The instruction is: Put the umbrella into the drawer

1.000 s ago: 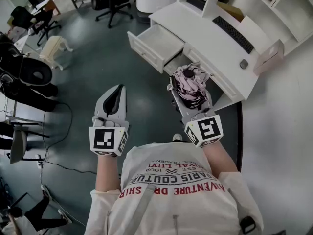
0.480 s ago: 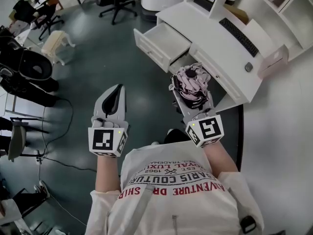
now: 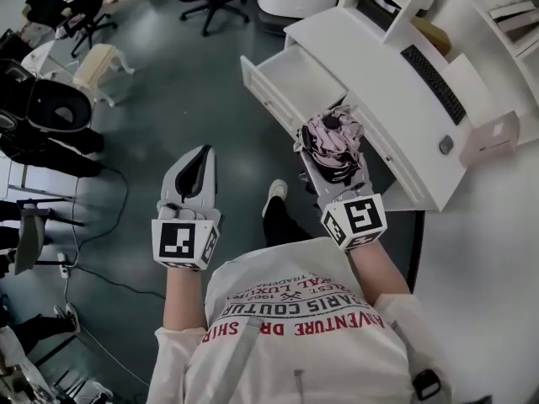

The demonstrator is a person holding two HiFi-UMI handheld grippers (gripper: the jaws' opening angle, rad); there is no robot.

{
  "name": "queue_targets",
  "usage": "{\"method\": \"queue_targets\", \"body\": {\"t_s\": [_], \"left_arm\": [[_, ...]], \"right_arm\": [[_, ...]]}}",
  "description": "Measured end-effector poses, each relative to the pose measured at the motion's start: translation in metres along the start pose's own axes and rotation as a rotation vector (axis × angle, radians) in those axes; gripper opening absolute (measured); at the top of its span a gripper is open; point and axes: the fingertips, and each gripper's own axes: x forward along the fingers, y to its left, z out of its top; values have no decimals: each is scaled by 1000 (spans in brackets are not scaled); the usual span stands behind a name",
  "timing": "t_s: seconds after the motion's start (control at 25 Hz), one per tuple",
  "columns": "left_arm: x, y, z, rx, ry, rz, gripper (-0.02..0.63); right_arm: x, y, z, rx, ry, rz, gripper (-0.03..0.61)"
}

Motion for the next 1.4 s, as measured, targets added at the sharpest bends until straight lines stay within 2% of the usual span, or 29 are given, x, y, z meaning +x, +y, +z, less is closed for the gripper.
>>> {"method": "queue_targets", "body": {"t_s": [0.32,0.56,0.72,0.96,1.24,1.4], "left_arm": [[160,52,10,-4,23,0,6],[267,71,17,2,23,-57,6],[323,71,10,-3,57,-122,6],[403,64,5,8,80,-280,6],[494,55,-7,9,108,-550,6],[529,49,-28,19,138,-698,6]], "right_arm": [[133,-98,7,15,34,6,215],[209,-165,4,54,59,-36,216],[236,-195,-5,68,90,-72,217],[271,-236,-27,91,156,-157,219],[315,-263,-55,141,237,-296,222],[337,-272,-87,169,315,-328,224]]}}
